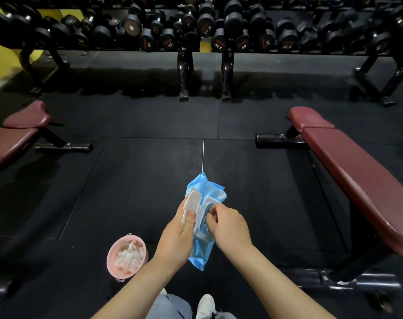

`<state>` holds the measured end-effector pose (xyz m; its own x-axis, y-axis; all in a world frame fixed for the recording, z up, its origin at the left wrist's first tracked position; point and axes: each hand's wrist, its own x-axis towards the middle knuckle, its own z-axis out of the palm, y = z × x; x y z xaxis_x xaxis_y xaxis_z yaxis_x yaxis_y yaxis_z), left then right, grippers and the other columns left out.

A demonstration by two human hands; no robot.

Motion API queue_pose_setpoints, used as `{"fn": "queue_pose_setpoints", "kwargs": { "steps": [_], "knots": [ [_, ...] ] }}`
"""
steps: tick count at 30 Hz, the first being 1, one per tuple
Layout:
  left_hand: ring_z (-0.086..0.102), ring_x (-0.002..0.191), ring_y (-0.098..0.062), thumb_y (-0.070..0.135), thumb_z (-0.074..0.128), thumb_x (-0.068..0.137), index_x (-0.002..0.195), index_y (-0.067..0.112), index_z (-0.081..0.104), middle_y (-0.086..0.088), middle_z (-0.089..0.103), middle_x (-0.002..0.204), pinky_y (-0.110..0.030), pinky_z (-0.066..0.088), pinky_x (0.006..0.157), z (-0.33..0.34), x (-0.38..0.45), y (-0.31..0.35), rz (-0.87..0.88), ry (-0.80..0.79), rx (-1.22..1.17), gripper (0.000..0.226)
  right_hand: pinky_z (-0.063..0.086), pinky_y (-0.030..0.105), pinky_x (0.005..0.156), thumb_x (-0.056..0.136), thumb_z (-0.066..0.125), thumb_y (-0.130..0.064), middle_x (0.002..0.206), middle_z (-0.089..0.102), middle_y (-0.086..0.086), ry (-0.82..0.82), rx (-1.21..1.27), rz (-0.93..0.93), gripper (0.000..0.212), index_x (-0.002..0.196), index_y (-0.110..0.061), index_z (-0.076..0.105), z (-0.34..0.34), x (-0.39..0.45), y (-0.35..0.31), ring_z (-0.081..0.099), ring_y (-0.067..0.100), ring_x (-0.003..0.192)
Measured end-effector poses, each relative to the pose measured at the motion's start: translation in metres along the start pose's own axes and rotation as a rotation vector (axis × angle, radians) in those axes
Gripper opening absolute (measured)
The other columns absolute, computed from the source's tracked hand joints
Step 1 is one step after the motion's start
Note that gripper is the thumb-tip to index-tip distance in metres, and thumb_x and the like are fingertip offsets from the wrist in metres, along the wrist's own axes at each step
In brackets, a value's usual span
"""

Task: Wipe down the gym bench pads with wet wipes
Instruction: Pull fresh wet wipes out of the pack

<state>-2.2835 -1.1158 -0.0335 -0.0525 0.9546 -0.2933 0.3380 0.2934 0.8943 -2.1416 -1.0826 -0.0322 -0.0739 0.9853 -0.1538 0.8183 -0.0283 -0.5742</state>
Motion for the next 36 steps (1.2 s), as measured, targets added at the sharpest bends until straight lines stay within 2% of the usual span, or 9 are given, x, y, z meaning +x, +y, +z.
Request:
{"fn": "queue_pose_setpoints", "kwargs": {
  "steps": [6, 9, 13, 16, 20, 25, 29, 32, 36],
  "knots": [
    [0.057, 0.096, 0.019, 0.093, 0.019, 0.074, 0.114, 0.084, 0.027, 0.046, 0.057, 0.106, -0.017, 0.046, 0.077, -0.003, -0.001, 0.0, -0.011, -0.002, -0.003, 0.042, 0.054, 0.028, 0.063, 0.098, 0.048, -0.039, 0.08, 0.062, -0.008, -0.106, 0.117, -0.001, 0.019, 0.085, -0.026, 0.051, -0.007, -0.001, 0.006, 0.061, 0.01, 0.07],
    [0.062, 0.094, 0.012, 0.094, 0.02, 0.073, 0.116, 0.078, 0.032, 0.039, 0.061, 0.105, -0.024, 0.051, 0.08, -0.006, 0.0, 0.0, -0.024, -0.006, -0.024, 0.048, 0.052, 0.021, 0.059, 0.098, 0.048, -0.04, 0.081, 0.062, -0.009, -0.143, 0.164, -0.014, 0.017, 0.085, -0.03, 0.05, -0.011, 0.0, 0.009, 0.062, 0.007, 0.07],
    [0.067, 0.095, 0.002, 0.09, 0.023, 0.077, 0.127, 0.062, 0.04, 0.029, 0.066, 0.104, -0.036, 0.057, 0.087, -0.007, 0.001, -0.001, -0.029, -0.019, -0.075, 0.06, 0.044, 0.012, 0.051, 0.098, 0.05, -0.039, 0.081, 0.063, -0.01, -0.199, 0.306, -0.008, 0.015, 0.084, -0.033, 0.051, -0.017, -0.002, 0.014, 0.059, -0.008, 0.066],
    [0.067, 0.096, 0.0, 0.085, 0.027, 0.08, 0.131, 0.052, 0.044, 0.026, 0.067, 0.105, -0.039, 0.057, 0.091, -0.007, 0.001, 0.0, -0.032, -0.024, -0.101, 0.062, 0.052, 0.017, 0.059, 0.098, 0.051, -0.032, 0.079, 0.065, -0.009, -0.23, 0.482, 0.018, 0.018, 0.081, -0.031, 0.054, -0.02, -0.004, 0.019, 0.059, -0.002, 0.065],
    [0.068, 0.099, -0.003, 0.084, 0.028, 0.08, 0.129, 0.056, 0.042, 0.025, 0.067, 0.107, -0.041, 0.057, 0.091, -0.005, 0.0, 0.002, -0.042, -0.058, -0.117, 0.058, 0.049, 0.013, 0.062, 0.098, 0.053, -0.028, 0.075, 0.066, -0.01, -0.242, 0.672, 0.033, 0.025, 0.075, -0.036, 0.058, -0.023, -0.009, 0.024, 0.06, -0.002, 0.066],
    [0.068, 0.099, -0.004, 0.079, 0.025, 0.084, 0.132, 0.057, 0.039, 0.026, 0.067, 0.107, -0.04, 0.056, 0.092, -0.002, -0.002, 0.005, -0.035, -0.059, -0.109, 0.055, 0.05, 0.013, 0.059, 0.091, 0.062, -0.038, 0.08, 0.067, -0.012, -0.152, 0.594, 0.07, 0.012, 0.08, -0.038, 0.058, -0.018, -0.009, 0.023, 0.064, 0.001, 0.069],
    [0.068, 0.098, -0.003, 0.075, 0.026, 0.089, 0.133, 0.053, 0.041, 0.025, 0.067, 0.106, -0.04, 0.056, 0.092, -0.002, -0.001, 0.004, -0.016, -0.043, -0.109, 0.051, 0.048, 0.01, 0.056, 0.09, 0.064, -0.039, 0.083, 0.064, -0.021, -0.14, 0.442, 0.065, 0.014, 0.079, -0.033, 0.057, -0.016, -0.009, 0.019, 0.063, -0.005, 0.073],
    [0.069, 0.097, -0.005, 0.076, 0.029, 0.087, 0.131, 0.046, 0.045, 0.021, 0.069, 0.106, -0.039, 0.057, 0.09, -0.004, -0.001, 0.001, -0.02, -0.038, -0.15, 0.056, 0.048, 0.009, 0.058, 0.095, 0.058, -0.034, 0.079, 0.067, -0.014, -0.195, 0.56, 0.061, 0.017, 0.08, -0.027, 0.058, -0.021, -0.009, 0.016, 0.064, -0.001, 0.069],
    [0.067, 0.095, 0.004, 0.083, 0.026, 0.081, 0.131, 0.049, 0.044, 0.029, 0.066, 0.104, -0.028, 0.057, 0.083, -0.01, -0.001, -0.001, -0.044, -0.007, -0.135, 0.063, 0.05, 0.015, 0.063, 0.096, 0.057, -0.027, 0.08, 0.069, -0.007, -0.221, 0.623, 0.042, 0.014, 0.083, -0.025, 0.059, -0.026, -0.011, 0.016, 0.063, 0.001, 0.07]
  ]
}}
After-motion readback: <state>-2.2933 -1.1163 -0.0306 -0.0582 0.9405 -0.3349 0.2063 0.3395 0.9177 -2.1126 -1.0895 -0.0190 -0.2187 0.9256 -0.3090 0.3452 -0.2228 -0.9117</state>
